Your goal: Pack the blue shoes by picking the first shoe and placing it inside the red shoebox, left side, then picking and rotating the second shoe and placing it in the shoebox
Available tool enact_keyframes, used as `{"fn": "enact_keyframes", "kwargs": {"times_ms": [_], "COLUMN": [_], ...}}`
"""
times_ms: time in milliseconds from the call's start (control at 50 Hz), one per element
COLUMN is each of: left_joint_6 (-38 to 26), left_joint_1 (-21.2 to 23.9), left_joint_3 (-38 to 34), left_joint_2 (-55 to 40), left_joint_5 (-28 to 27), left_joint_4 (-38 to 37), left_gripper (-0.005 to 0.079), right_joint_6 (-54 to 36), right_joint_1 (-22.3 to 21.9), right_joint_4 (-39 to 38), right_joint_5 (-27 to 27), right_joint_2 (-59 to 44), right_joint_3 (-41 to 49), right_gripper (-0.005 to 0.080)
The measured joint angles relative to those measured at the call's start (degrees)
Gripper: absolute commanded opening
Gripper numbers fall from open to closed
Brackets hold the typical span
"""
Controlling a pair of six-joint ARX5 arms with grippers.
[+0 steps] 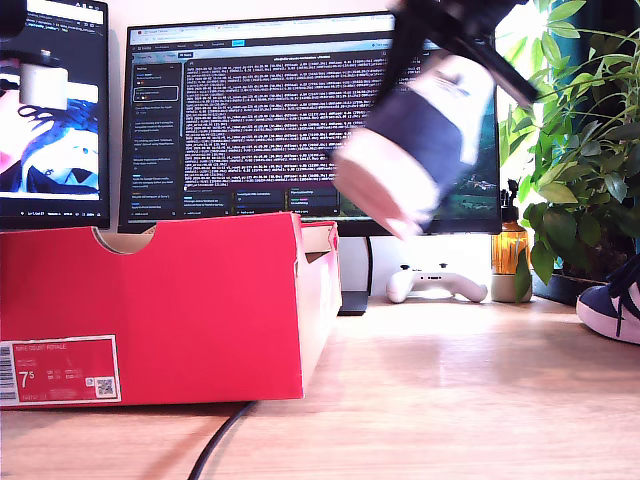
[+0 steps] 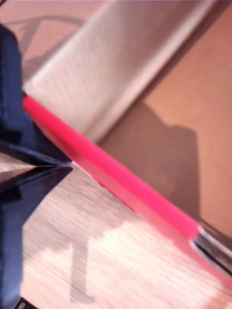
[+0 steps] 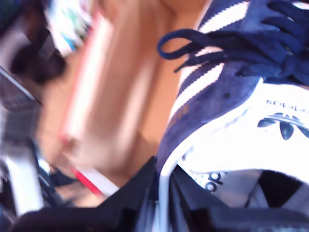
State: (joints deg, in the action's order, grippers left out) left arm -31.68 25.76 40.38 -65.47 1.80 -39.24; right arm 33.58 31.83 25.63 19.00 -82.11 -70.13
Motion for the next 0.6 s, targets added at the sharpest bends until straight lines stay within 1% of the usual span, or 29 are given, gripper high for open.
{"fn": "enact_keyframes", "kwargs": {"times_ms": [120, 180, 320, 440, 600], "left_joint_6": [0.0, 0.0, 0.0, 0.0, 0.0], "left_joint_1": [0.8, 0.9, 1.0, 1.1, 1.1], "left_joint_3": [0.0, 0.0, 0.0, 0.0, 0.0], "left_joint_2": [0.0, 0.0, 0.0, 0.0, 0.0], "left_joint_5": [0.0, 0.0, 0.0, 0.0, 0.0], "left_joint_4": [0.2, 0.3, 0.5, 0.5, 0.5], "left_gripper": [-0.0018, -0.0018, -0.0018, -0.0018, -0.0018], "right_joint_6": [4.7, 6.1, 7.8, 8.7, 9.0], "right_joint_1": [0.6, 1.3, 4.0, 6.3, 8.2], "right_joint_4": [-5.4, -6.9, -7.6, -8.2, -8.6], "right_joint_5": [0.4, 0.7, 1.1, 1.0, 1.0], "right_joint_2": [-2.8, -4.6, -9.6, -13.8, -17.2], "right_joint_3": [0.0, -0.2, -2.6, -7.4, -13.5], "right_gripper": [-0.0013, -0.0013, -0.0013, -0.0013, -0.0013]}}
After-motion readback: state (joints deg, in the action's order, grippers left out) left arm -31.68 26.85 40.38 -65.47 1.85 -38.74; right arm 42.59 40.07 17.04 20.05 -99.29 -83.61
